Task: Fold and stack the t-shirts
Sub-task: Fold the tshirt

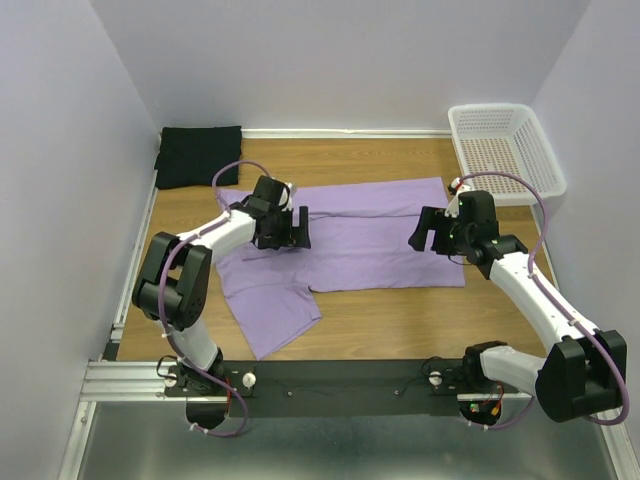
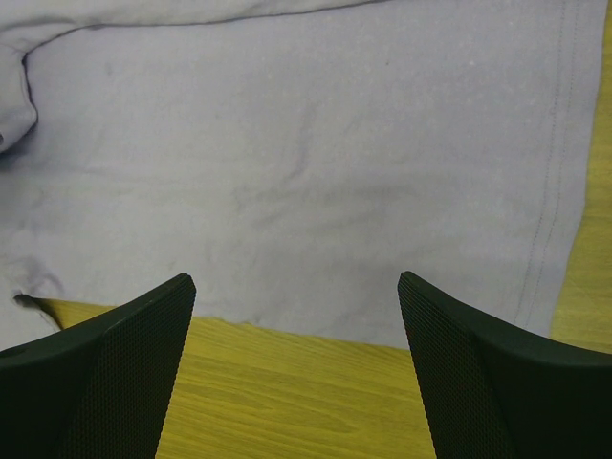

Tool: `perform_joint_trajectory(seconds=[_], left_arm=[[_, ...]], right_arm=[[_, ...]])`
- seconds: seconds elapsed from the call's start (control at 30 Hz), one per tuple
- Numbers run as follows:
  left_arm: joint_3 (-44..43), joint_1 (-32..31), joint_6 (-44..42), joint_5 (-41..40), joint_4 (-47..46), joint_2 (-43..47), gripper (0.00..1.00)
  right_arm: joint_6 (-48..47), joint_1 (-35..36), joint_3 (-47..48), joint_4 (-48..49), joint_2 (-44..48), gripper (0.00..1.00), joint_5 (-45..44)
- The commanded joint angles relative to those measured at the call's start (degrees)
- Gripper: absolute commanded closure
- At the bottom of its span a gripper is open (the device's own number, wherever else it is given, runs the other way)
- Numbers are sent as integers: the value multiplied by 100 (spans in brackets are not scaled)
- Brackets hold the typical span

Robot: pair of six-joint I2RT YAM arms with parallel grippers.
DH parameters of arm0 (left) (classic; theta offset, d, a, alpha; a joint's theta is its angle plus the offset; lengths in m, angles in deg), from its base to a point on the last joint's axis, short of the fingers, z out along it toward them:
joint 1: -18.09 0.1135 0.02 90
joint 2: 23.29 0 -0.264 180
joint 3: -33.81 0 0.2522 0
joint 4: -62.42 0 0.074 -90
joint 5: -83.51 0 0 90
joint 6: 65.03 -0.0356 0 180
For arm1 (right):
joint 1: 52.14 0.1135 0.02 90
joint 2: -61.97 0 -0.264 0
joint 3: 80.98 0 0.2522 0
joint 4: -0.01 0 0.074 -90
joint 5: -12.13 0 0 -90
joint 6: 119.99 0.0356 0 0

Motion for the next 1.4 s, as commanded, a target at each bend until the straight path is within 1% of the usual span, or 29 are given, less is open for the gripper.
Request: perform_joint_trajectory(seconds=[0.0,0.1,0.2,0.3,0.33,0.43,0.53,0.57,0.67,0.7,0.73,0.8,0.83,0.9,0.93,0.97,1.03,1.07,1.13,1.23,1.37], left_arm=[[258,-199,-34,247,25,121,2],[460,-375,37,379,-19,155,2],[689,-515,133,327,-10,436,2],[943,-542,422,247,25,980,2],[1031,-542,519,221,43,1304,2],[1128,-542,862,-77,69,1850,2],[1137,-498,1169,-595,113,2141,3],[1146,-455,1240,-831,130,2194,4],[1233,-42,1617,-1079,253,2309,5],[1295,185,1732,-1219,288,2379,6],[1374,187,1829,-1403,324,2449,6],[1620,511,2110,-1860,508,2730,6],[1777,739,2190,-2019,709,2922,7],[1910,942,2374,-2396,903,3117,8],[1972,1013,2418,-2476,991,3213,9],[2077,1092,2532,-2643,1157,3414,10],[2192,1128,2656,-2819,1456,3617,12],[2201,1137,2743,-3012,1571,3662,14],[2140,1137,2928,-3083,1756,3680,15],[2113,1154,3034,-3224,1888,3522,15],[2070,1154,3130,-3136,1993,2926,18]], right_arm=[[65,-4,-72,-95,61,6,77],[74,-4,-63,-103,78,6,86],[65,-4,-45,-95,87,6,60],[65,-4,-45,-95,26,6,95],[74,-4,-45,-95,-1,6,112],[117,-4,-36,-95,-115,6,165],[144,-4,-10,-86,-229,6,209],[170,-4,-1,-95,-247,7,122],[407,5,-27,-112,-299,7,-343],[477,-12,-54,-191,-300,8,-753],[548,-30,-71,-244,-308,9,-1036],[706,-135,-159,-384,-396,11,-1493],[828,-179,-186,-420,-457,14,-1618],[900,-293,-194,-508,-589,15,-1654],[935,-337,-195,-525,-616,16,-1715],[1048,-346,-203,-586,-668,20,-1820],[1180,-355,-203,-683,-721,24,-1917],[1207,-373,-221,-753,-765,24,-1987],[1286,-469,-273,-807,-809,27,-1997],[1339,-583,-291,-842,-801,29,-2014],[1322,-628,-204,-859,-880,29,-2041]])
